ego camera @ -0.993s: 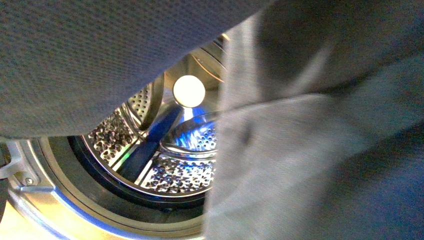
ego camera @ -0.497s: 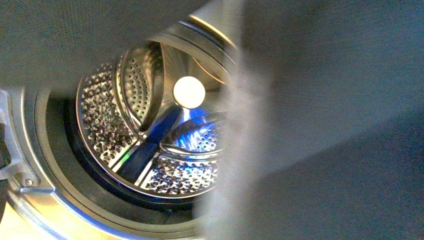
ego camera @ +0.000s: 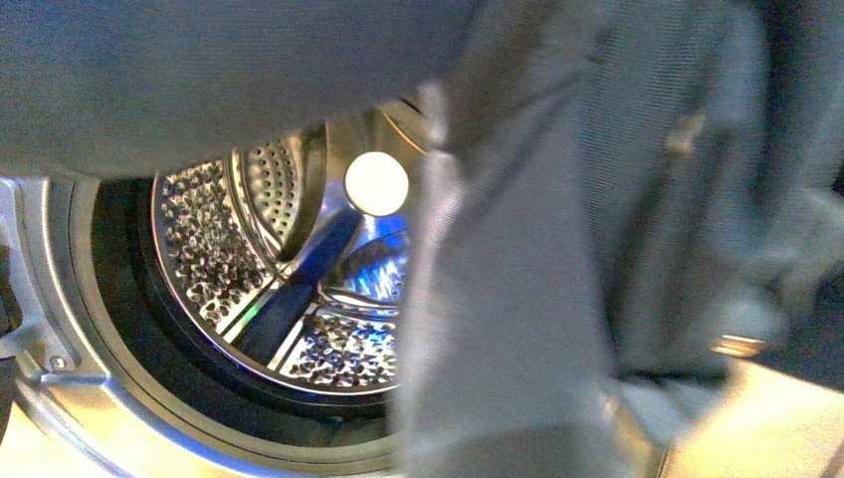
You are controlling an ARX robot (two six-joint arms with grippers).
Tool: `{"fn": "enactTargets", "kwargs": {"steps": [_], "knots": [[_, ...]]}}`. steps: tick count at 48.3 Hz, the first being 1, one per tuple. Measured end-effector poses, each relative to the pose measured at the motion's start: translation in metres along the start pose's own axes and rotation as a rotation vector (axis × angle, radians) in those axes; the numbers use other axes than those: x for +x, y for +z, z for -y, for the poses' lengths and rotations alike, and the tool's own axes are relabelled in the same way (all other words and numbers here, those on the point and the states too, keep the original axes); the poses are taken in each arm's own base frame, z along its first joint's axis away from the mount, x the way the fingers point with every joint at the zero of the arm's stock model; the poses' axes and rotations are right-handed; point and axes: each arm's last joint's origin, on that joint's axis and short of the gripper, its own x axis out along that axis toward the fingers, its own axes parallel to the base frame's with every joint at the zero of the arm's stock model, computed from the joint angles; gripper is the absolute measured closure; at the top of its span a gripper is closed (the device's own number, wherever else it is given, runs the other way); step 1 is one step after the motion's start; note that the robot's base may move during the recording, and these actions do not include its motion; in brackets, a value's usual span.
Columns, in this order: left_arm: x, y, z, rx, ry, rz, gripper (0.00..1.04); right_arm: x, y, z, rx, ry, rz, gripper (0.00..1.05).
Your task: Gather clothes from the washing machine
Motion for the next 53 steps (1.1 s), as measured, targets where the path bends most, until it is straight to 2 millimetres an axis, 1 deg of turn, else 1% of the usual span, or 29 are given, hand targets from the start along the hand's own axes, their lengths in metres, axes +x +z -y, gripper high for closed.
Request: {"fn": "enactTargets", "kwargs": {"steps": [4, 8, 9, 12, 13, 16, 19, 21, 25, 26, 28, 29, 32, 35, 37, 44, 47, 53], "knots": [[0.0, 0.0, 0.0, 0.0, 0.0, 0.0, 0.76, -0.002, 0.002, 0.004, -0.002, -0.03, 0.005, 0.59], [0.0, 0.001, 0.0, 0.0, -0.001, 0.001, 0.66, -0.005, 0.005, 0.01, -0.004, -0.067, 0.018, 0.71], [0.0, 0.001, 0.0, 0.0, -0.001, 0.001, 0.64, -0.005, 0.006, 0.011, -0.004, -0.073, 0.02, 0.73], [0.0, 0.001, 0.0, 0.0, -0.002, 0.001, 0.53, -0.009, 0.011, 0.015, -0.01, -0.098, 0.034, 0.83], [0.0, 0.001, 0.0, 0.0, -0.002, 0.001, 0.49, -0.01, 0.012, 0.016, -0.011, -0.102, 0.038, 0.85], [0.0, 0.001, 0.0, 0.0, -0.002, 0.001, 0.42, -0.015, 0.018, 0.019, -0.02, -0.121, 0.054, 0.93], [0.0, 0.001, 0.0, 0.0, -0.002, 0.001, 0.35, -0.02, 0.023, 0.02, -0.029, -0.133, 0.068, 0.97], [0.0, 0.001, 0.0, 0.0, -0.002, 0.001, 0.3, -0.023, 0.028, 0.021, -0.036, -0.142, 0.079, 0.98], [0.0, 0.001, 0.0, 0.0, -0.002, 0.001, 0.17, -0.031, 0.037, 0.021, -0.048, -0.153, 0.103, 0.98], [0.0, 0.001, 0.0, 0.001, -0.002, 0.002, 0.16, -0.034, 0.04, 0.021, -0.054, -0.156, 0.111, 0.98], [0.0, 0.001, 0.0, 0.001, -0.001, 0.003, 0.08, -0.039, 0.045, 0.021, -0.063, -0.164, 0.124, 0.98], [0.0, 0.001, 0.0, 0.002, -0.001, 0.003, 0.05, -0.044, 0.05, 0.021, -0.072, -0.167, 0.136, 0.98], [0.0, 0.001, 0.0, 0.001, -0.001, 0.003, 0.07, -0.055, 0.061, 0.02, -0.088, -0.175, 0.158, 0.98], [0.0, 0.001, 0.0, 0.001, -0.002, 0.004, 0.06, -0.062, 0.068, 0.021, -0.098, -0.184, 0.172, 0.98], [0.0, 0.001, 0.0, 0.001, -0.001, 0.003, 0.07, -0.07, 0.077, 0.022, -0.111, -0.195, 0.186, 0.98], [0.0, 0.002, 0.0, 0.002, -0.002, 0.005, 0.07, -0.101, 0.119, 0.023, -0.186, -0.238, 0.245, 0.98], [0.0, 0.002, 0.0, 0.002, -0.002, 0.005, 0.07, -0.118, 0.14, 0.023, -0.239, -0.271, 0.281, 0.98], [0.0, 0.002, 0.0, 0.002, -0.001, 0.005, 0.07, -0.147, 0.168, 0.026, -0.312, -0.355, 0.316, 0.98]]}}
